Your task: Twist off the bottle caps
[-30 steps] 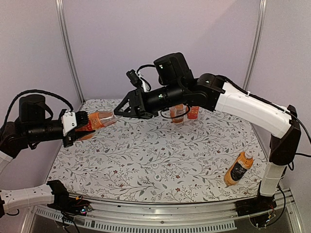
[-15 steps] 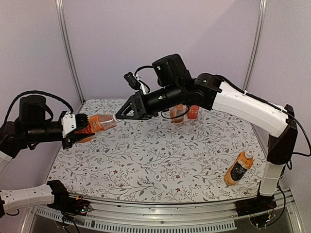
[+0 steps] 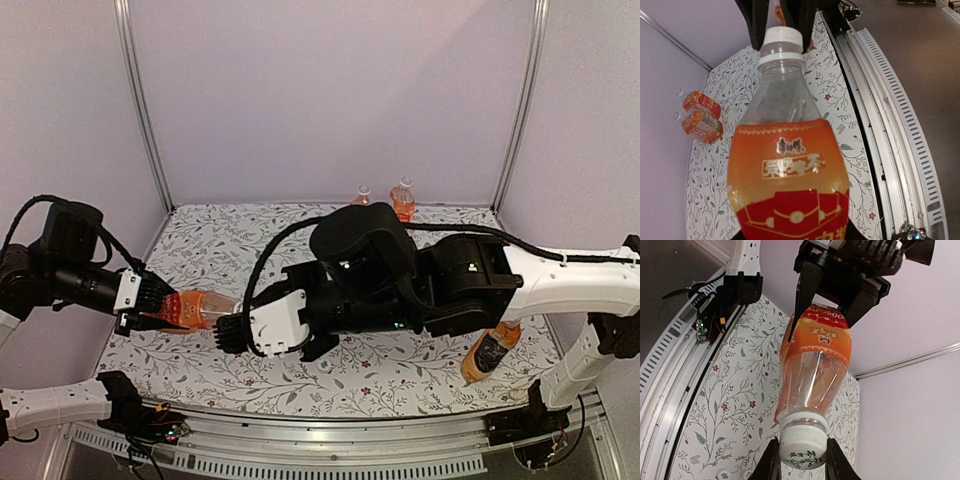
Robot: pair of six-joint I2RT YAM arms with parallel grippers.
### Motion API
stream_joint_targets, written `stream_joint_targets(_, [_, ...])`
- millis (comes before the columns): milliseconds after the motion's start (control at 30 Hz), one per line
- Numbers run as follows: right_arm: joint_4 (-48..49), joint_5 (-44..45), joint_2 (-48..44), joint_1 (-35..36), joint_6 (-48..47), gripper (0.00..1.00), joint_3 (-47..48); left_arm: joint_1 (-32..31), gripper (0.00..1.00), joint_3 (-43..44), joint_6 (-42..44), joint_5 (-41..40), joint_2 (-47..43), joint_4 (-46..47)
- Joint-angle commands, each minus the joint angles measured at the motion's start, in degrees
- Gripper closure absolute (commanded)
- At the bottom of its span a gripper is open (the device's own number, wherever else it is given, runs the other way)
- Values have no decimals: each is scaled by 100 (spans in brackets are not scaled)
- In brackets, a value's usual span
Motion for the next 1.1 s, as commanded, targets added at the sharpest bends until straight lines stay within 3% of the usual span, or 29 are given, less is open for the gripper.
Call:
stream_joint_targets(0, [564, 1300, -457, 185, -2572, 100, -789, 83, 78, 102, 209, -286, -34, -378])
stream_joint_targets(167, [1220, 1447, -685, 300, -3818, 100, -1180, 83, 78, 43, 234, -337, -62, -393])
stream_joint_targets(433, [1750, 1125, -1072, 249, -3075, 100, -1536, 88, 79, -70, 178, -474, -134, -336])
stream_joint_targets(500, [1740, 1225, -1140, 51, -2378, 100, -1568, 92, 79, -123, -137, -659, -182, -18])
stream_joint_targets(600, [1579, 1288, -1149, -479, -496, 100, -1747, 181, 80, -317, -892, -1143, -300, 869])
stream_joint_targets(767, [-524, 556, -598, -1365, 3198, 100, -1331, 440, 79, -549, -1882, -1986, -442, 2076])
stream_joint_targets(867, [-1357, 490, 122, -1423, 4048, 100, -1276, 487, 78, -602, -2037, -2028, -492, 2278])
stream_joint_targets(1067, [-1626, 111, 1312, -1597, 5122, 100, -1294, 497, 78, -687, -2117, -1870, -511, 2343])
